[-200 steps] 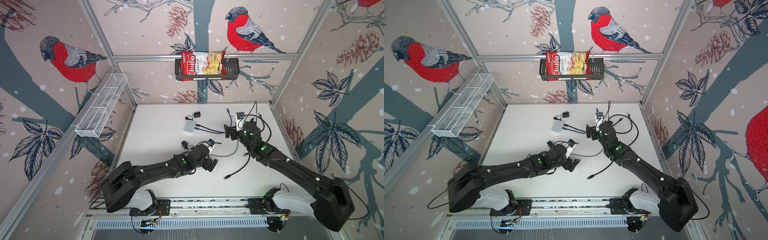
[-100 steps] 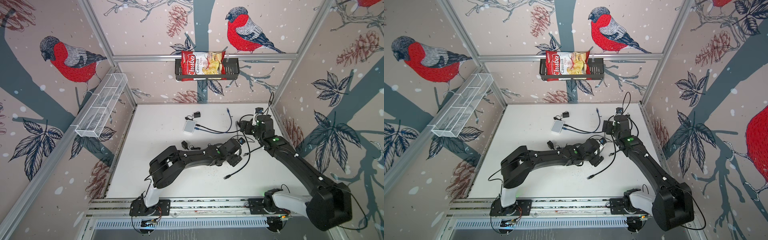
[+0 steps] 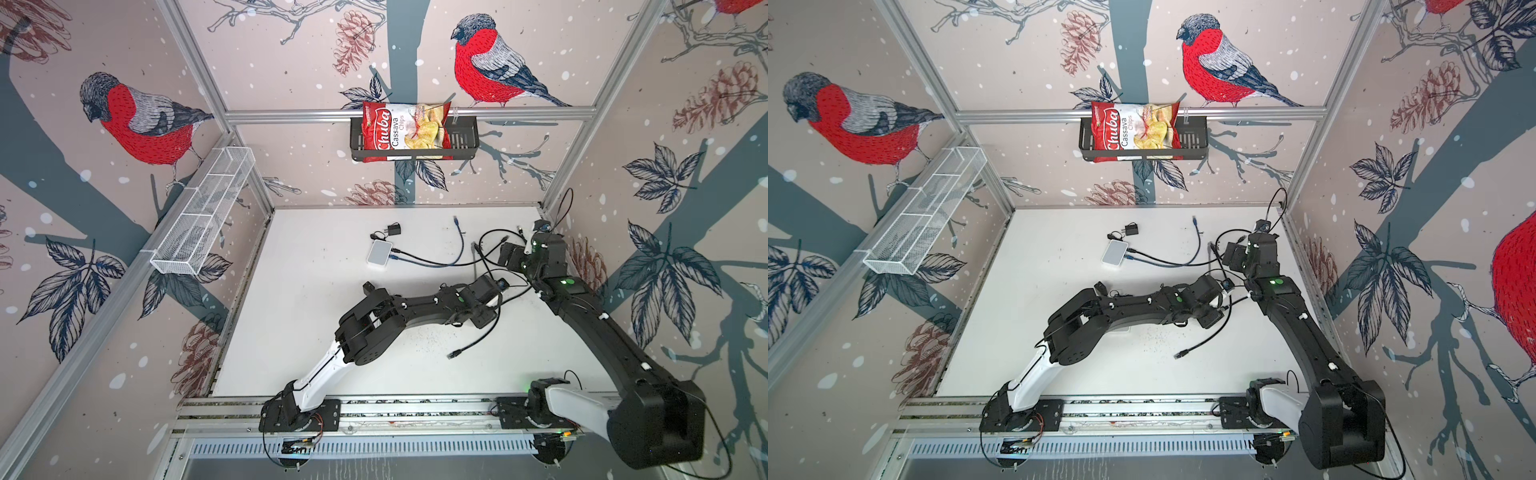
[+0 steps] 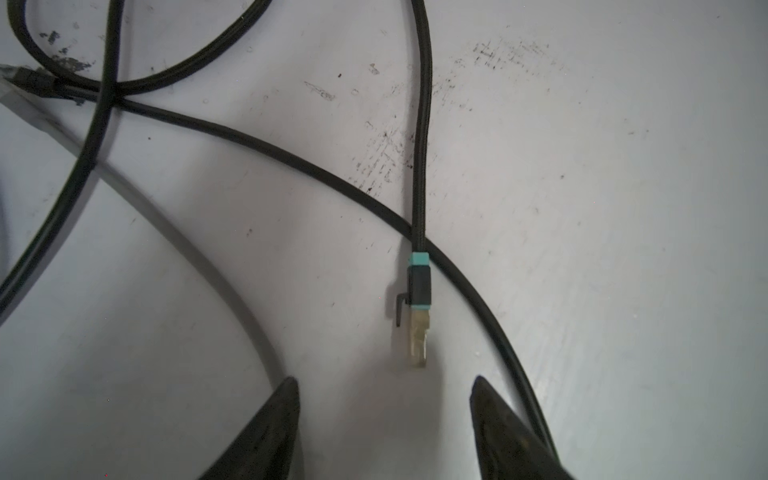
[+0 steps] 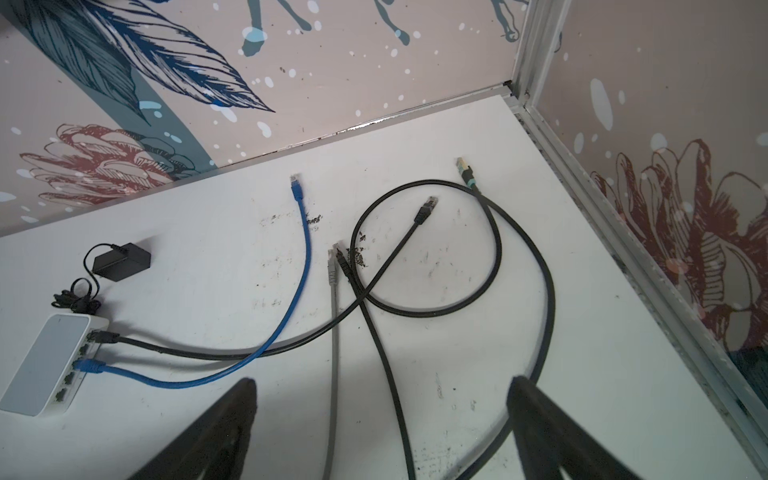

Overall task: Insert the plug into the switch port
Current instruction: 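Reach the left gripper to the black cable's green-banded plug while the right arm moves away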

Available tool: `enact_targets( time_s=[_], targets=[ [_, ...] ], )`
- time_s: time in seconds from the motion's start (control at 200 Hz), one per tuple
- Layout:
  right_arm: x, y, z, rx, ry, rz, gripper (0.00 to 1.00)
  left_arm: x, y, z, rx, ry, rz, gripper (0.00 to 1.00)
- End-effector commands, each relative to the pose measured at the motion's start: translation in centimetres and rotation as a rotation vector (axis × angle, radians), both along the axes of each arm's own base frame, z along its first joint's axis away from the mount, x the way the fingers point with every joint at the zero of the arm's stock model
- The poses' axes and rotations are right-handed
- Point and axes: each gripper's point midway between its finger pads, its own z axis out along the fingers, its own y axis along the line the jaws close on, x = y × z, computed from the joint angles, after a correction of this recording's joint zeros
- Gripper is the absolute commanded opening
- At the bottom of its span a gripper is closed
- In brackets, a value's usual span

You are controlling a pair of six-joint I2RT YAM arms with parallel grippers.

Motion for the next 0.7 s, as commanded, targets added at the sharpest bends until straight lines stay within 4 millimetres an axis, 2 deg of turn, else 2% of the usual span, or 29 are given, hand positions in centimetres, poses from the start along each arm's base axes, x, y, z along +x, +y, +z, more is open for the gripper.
enact_targets(
  time_s=[0.0, 0.08, 0.285, 0.42, 0.485, 0.565, 0.695],
  targets=[
    [0.0, -0.2, 0.4, 0.006, -0.022, 0.003, 0.99, 0.0, -0.5, -0.9, 0.018, 0.0, -0.02, 0.62],
    [-0.1, -0.3, 0.3, 0.003, -0.022, 0.002, 0.99, 0.2, -0.7, -1.6, 0.028, -0.004, -0.016, 0.59],
    [-0.3, -1.2, 0.7, -0.002, -0.04, -0.037, 0.99, 0.3, -1.0, -3.1, 0.05, 0.002, -0.019, 0.41],
    [-0.4, -1.8, 1.3, -0.002, -0.071, -0.06, 0.99, 0.2, -0.7, -3.8, 0.065, 0.009, -0.024, 0.2],
    [-0.4, -1.9, 1.4, -0.001, -0.08, -0.063, 0.99, 0.1, -0.6, -3.9, 0.067, 0.011, -0.025, 0.17],
    [-0.5, -1.9, 1.4, 0.001, -0.085, -0.062, 0.99, 0.0, -0.5, -4.0, 0.069, 0.013, -0.029, 0.08],
    [-0.5, -1.9, 1.2, 0.0, -0.083, -0.062, 0.99, 0.0, -0.2, -4.2, 0.077, 0.011, -0.026, 0.03]
  ],
)
